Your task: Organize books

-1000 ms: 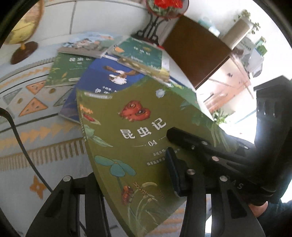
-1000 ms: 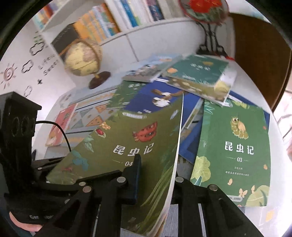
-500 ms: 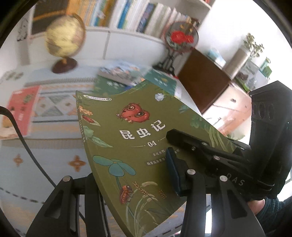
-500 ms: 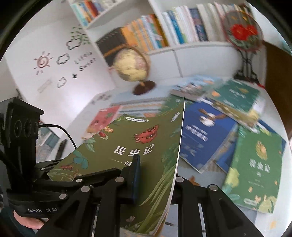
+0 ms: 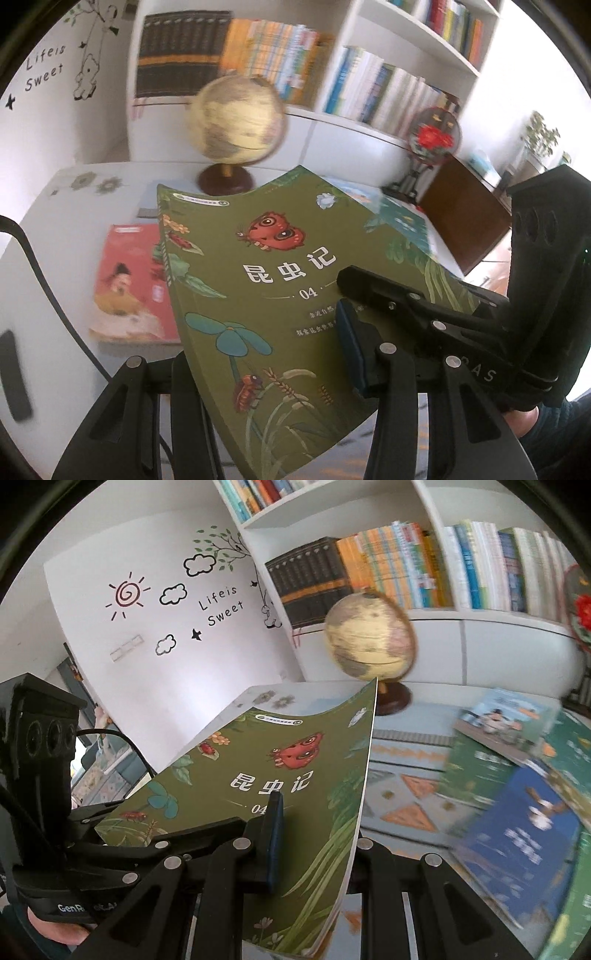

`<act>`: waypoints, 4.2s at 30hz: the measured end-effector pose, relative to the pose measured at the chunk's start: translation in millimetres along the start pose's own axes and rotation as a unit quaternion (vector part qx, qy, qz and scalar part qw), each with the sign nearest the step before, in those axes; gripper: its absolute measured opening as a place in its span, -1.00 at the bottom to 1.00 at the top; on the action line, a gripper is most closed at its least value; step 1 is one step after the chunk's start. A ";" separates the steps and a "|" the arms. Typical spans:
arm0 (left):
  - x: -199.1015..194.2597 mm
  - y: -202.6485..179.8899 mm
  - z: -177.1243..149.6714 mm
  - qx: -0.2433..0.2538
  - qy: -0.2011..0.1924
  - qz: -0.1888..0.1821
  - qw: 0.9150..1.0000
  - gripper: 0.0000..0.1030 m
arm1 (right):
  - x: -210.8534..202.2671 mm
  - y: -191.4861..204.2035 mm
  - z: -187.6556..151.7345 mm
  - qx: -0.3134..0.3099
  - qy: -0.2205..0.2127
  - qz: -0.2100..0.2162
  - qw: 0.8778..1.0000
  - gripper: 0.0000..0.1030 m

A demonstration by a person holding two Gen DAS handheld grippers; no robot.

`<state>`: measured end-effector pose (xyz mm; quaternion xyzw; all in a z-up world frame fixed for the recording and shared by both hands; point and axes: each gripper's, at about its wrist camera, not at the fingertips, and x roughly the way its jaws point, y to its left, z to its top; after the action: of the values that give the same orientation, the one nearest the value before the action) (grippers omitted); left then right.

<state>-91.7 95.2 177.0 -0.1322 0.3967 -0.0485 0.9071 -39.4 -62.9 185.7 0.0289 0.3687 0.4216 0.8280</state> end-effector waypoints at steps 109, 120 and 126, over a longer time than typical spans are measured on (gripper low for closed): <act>191.4 -133.4 97.7 0.096 0.051 -0.064 0.992 0.75 | -113.5 -234.5 -24.0 0.247 0.008 -0.230 0.941 0.07; 323.7 -92.9 166.3 0.016 0.068 -0.086 0.994 0.75 | 8.7 -307.1 48.5 0.201 0.050 -0.179 0.962 0.06; 391.3 -72.4 180.6 -0.020 0.098 -0.102 0.990 0.75 | 63.1 -347.6 65.8 0.212 0.060 -0.162 0.962 0.06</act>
<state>308.1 -13.5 38.0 -0.1850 0.4687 -0.1452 0.8514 261.2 -223.7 71.8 0.1177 0.4985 0.1951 0.8364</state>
